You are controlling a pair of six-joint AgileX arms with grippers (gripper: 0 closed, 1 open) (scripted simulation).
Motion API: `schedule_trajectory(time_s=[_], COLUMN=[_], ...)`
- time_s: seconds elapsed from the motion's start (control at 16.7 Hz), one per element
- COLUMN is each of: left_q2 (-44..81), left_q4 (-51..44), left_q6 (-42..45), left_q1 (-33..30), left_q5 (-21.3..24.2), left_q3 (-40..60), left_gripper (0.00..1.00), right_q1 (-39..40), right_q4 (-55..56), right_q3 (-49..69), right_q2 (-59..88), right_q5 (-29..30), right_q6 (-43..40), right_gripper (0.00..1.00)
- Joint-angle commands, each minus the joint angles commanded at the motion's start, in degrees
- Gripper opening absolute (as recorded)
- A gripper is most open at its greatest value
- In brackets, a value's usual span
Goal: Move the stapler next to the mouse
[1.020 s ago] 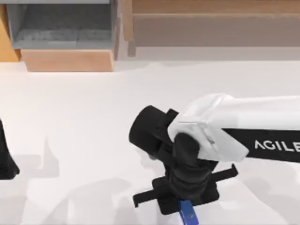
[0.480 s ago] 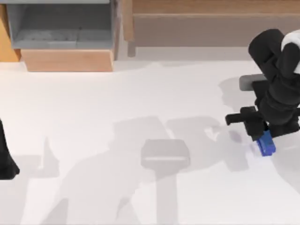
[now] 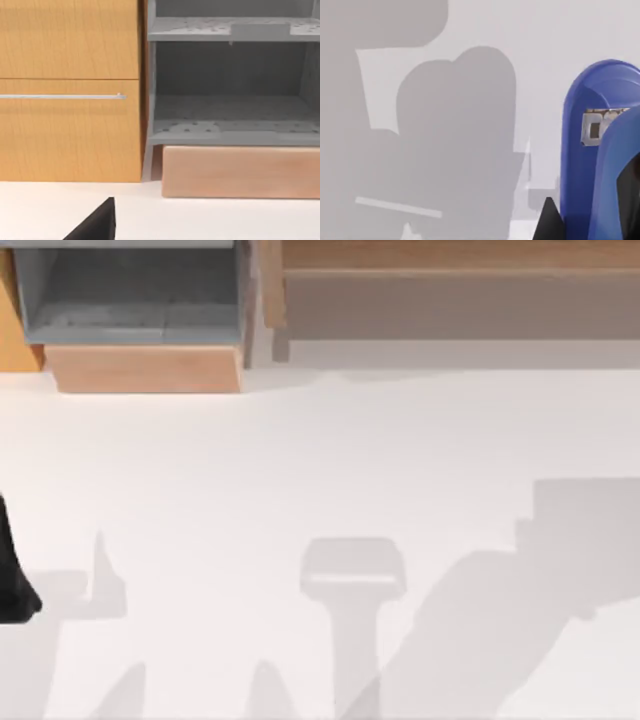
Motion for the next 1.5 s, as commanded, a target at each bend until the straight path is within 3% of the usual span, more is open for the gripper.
schedule_trajectory(time_s=[0.18,0.84,1.5], left_q2=[0.00,0.00,0.00], left_q4=[0.00,0.00,0.00], left_q6=[0.00,0.00,0.00], left_q1=[0.00,0.00,0.00], left_q5=[0.00,0.00,0.00], left_q3=[0.00,0.00,0.00], left_gripper=[1.00,1.00,1.00], right_q1=[-2.97,-2.70,-3.07], right_q4=[0.45,1.43,4.31], right_q3=[-0.02,0.17,0.48], right_q2=[-0.42,-0.64,-1.37], right_q5=[-0.13,0.27,3.99], right_q6=[-2.86,-3.16,-4.06], right_gripper=[0.00,0.00,0.00])
